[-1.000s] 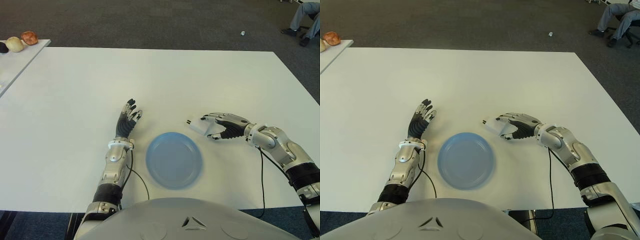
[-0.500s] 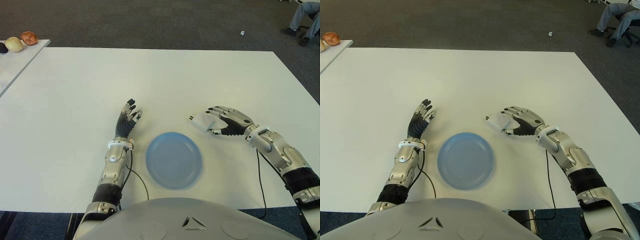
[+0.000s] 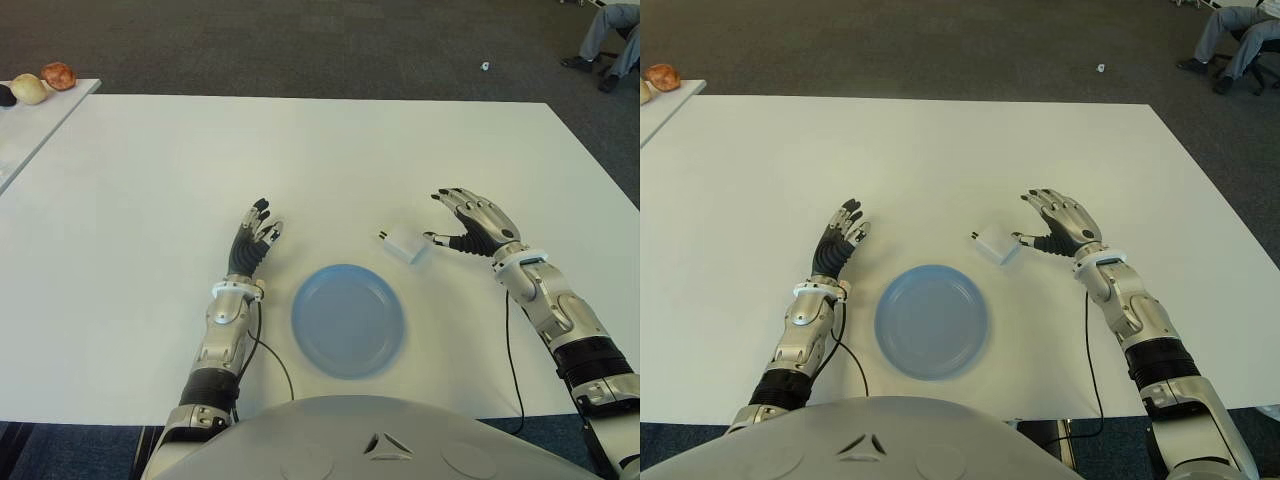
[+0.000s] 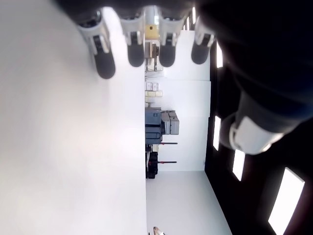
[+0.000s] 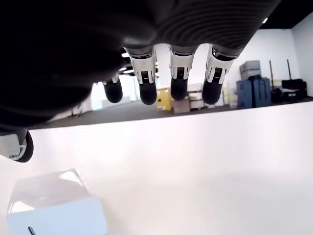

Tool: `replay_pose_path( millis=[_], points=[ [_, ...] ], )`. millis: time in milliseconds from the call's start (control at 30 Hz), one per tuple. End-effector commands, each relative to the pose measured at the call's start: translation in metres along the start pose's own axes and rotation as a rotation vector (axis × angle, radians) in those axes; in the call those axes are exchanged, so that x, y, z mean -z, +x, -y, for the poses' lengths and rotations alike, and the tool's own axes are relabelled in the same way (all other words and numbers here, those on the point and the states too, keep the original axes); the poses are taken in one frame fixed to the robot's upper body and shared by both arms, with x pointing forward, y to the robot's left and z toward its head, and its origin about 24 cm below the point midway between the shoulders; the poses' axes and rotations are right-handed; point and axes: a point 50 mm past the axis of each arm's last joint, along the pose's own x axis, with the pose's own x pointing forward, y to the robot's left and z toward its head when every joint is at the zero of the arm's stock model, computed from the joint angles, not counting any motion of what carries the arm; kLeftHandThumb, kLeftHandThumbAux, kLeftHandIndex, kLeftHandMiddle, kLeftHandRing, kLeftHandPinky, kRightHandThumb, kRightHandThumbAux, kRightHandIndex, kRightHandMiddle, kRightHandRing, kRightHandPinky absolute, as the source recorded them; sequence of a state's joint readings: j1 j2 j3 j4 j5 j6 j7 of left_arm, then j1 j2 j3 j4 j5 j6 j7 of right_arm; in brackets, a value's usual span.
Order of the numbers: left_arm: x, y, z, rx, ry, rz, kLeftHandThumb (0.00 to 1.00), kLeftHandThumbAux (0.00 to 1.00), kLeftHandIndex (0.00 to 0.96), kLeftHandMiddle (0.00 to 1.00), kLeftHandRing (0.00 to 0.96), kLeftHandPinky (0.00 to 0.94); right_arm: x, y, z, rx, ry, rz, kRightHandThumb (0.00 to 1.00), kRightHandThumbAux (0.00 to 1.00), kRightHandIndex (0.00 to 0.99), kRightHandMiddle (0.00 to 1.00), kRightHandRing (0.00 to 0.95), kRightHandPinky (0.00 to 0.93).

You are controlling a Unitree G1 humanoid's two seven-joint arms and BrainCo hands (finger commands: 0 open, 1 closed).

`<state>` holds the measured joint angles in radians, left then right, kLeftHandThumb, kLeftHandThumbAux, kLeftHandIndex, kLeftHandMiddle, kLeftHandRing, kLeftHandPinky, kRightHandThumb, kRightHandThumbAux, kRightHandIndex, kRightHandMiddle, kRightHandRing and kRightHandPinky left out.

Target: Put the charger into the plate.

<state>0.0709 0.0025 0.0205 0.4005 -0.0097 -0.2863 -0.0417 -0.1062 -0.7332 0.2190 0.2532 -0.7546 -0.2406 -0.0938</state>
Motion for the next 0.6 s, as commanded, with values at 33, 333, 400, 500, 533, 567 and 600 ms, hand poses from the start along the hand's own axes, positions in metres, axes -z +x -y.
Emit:
replay_pose_path(
  millis=[33,333,400,500,533,567,600],
  points=[
    [0.033,-0.019,-0.006,-0.011,-0.005,-0.187,0.0,0.584,0.015,0.084,0.083,0.085,0.002,0.0,-0.001,-0.001,-0.008,-0.014,0.0,0.316,0.0,0.0,0.0,0.0],
    [0.034,-0.02,-0.007,-0.006,-0.006,-0.186,0.0,0.584,0.016,0.087,0.087,0.086,0.001,-0.002,0.009,0.05,0.019,-0.004,0.009,0.307,0.0,0.0,0.0,0.0],
    [0.034,-0.02,-0.007,-0.003,-0.007,-0.185,0.0,0.584,0.016,0.087,0.086,0.086,0.001,-0.003,0.01,0.059,0.029,-0.002,0.012,0.304,0.0,0.0,0.0,0.0],
    [0.034,-0.021,-0.006,0.004,-0.01,-0.181,0.0,0.585,0.012,0.086,0.085,0.085,-0.002,-0.002,0.016,0.081,0.053,0.005,0.034,0.283,0.0,0.0,0.0,0.0],
    [0.034,-0.021,-0.006,0.005,-0.01,-0.18,0.0,0.586,0.011,0.086,0.084,0.085,-0.003,-0.002,0.017,0.085,0.056,0.007,0.048,0.269,0.0,0.0,0.0,0.0],
    [0.034,-0.021,-0.006,0.007,-0.011,-0.179,0.0,0.587,0.01,0.086,0.084,0.085,-0.004,-0.001,0.019,0.091,0.061,0.008,0.057,0.261,0.0,0.0,0.0,0.0],
    [0.034,-0.021,-0.006,0.008,-0.011,-0.179,0.0,0.588,0.009,0.085,0.084,0.085,-0.006,-0.001,0.02,0.095,0.064,0.009,0.061,0.256,0.0,0.0,0.0,0.0]
  ],
)
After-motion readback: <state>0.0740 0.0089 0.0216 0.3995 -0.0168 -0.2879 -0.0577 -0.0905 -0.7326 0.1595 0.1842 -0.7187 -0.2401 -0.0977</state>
